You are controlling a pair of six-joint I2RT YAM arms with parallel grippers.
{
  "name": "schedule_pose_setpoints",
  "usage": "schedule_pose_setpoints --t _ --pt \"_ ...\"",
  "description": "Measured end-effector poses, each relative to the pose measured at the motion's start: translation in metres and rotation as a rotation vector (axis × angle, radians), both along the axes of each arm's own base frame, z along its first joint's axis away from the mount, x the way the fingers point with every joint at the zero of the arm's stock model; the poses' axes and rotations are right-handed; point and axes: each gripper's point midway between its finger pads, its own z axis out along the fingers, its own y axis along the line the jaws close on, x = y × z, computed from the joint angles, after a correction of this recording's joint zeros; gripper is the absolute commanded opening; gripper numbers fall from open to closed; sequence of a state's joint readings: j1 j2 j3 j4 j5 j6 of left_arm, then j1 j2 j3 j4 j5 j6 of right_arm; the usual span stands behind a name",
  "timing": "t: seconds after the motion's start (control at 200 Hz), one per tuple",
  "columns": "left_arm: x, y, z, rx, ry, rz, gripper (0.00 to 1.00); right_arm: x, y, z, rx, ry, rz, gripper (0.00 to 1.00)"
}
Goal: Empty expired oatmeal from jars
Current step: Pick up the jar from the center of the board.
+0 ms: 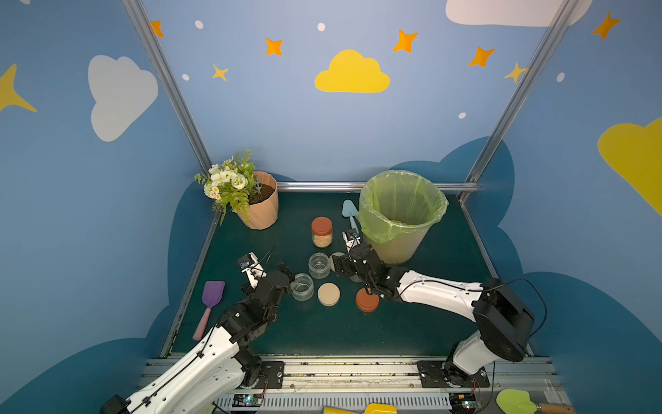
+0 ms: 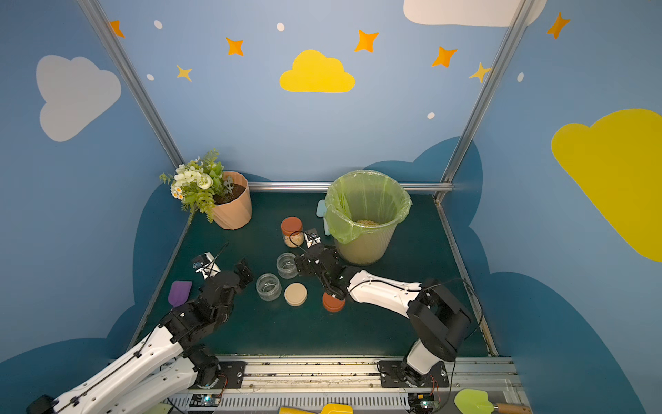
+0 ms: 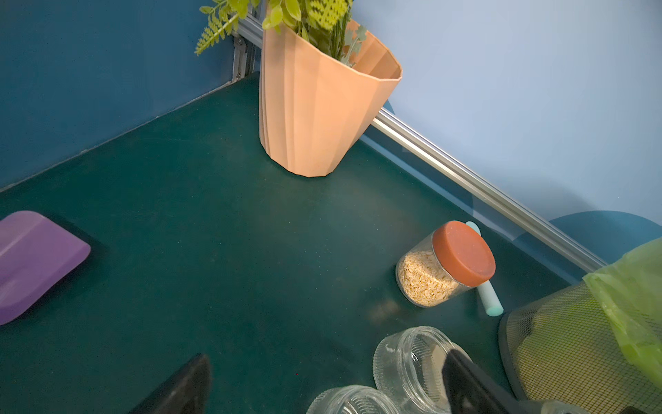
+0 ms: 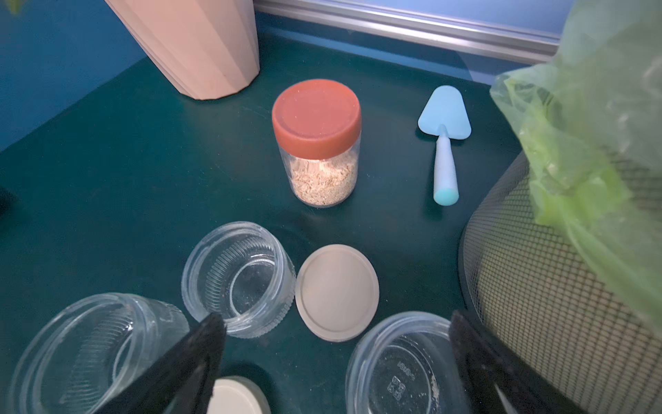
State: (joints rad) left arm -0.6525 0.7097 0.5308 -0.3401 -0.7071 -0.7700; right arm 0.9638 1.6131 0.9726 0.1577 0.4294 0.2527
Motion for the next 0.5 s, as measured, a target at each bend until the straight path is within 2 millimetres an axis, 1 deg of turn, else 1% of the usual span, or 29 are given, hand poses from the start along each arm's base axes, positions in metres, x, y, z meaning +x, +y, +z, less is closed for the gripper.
schedule_pose_setpoints --t 0.075,0.16,0.245,0.32,0.405,0.501 --pt "0.0 0.0 -0.001 0.022 0.01 -0.008 1.0 0.005 0.004 -0.006 -0.02 0.009 0.01 0.98" --pt "0.002 -0.002 -0.004 0.055 0.034 -0.018 1.0 0.014 0.02 -0.01 -0.022 0.026 0.051 0.98" --pt "0.004 -0.004 -0.002 0.086 0.054 -0.032 1.0 0.03 0.036 -0.009 -0.013 0.032 0.076 0.98" --pt "0.006 -0.006 0.002 0.101 0.058 -0.047 1.0 0.046 0.045 -0.009 0.002 0.04 0.087 0.98" --pt "0.006 -0.008 0.005 0.108 0.055 -0.062 1.0 0.063 0.051 -0.012 0.016 0.055 0.091 0.97" --pt "0.005 -0.009 0.008 0.109 0.047 -0.077 1.0 0.081 0.057 -0.02 0.015 0.082 0.102 0.98"
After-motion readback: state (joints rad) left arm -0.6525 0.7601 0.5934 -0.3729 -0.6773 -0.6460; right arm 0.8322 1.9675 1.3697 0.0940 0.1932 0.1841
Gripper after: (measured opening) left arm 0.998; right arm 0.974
